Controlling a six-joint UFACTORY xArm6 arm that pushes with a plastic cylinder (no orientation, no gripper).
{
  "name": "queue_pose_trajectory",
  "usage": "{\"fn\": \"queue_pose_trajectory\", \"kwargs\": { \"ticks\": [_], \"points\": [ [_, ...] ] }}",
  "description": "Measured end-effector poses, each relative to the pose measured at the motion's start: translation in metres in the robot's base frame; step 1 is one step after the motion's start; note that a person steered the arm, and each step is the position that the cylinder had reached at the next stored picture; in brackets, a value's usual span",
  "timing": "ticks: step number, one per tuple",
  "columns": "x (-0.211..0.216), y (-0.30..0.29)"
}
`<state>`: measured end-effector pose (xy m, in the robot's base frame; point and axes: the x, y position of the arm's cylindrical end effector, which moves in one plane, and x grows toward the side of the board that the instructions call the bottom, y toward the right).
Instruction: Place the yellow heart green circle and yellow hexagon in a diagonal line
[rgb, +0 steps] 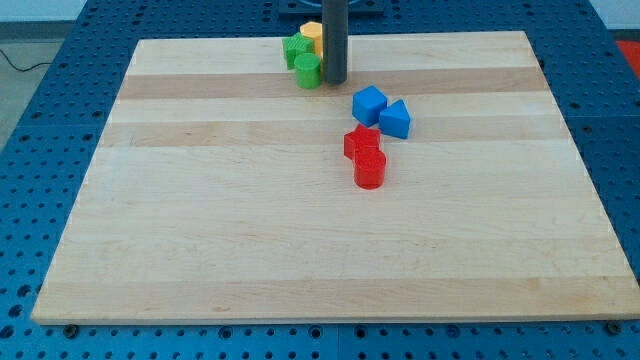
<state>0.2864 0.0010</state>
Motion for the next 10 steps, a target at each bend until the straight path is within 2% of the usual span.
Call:
{"fn": "queue_pose_trajectory", "kwargs": {
  "ticks": [1, 3, 5, 8, 10],
  "points": [
    [0.02, -0.016],
    [0.014, -0.059],
    [-0.006, -0.063],
    [0.0, -0.073],
    [-0.005, -0.162]
  ]
}}
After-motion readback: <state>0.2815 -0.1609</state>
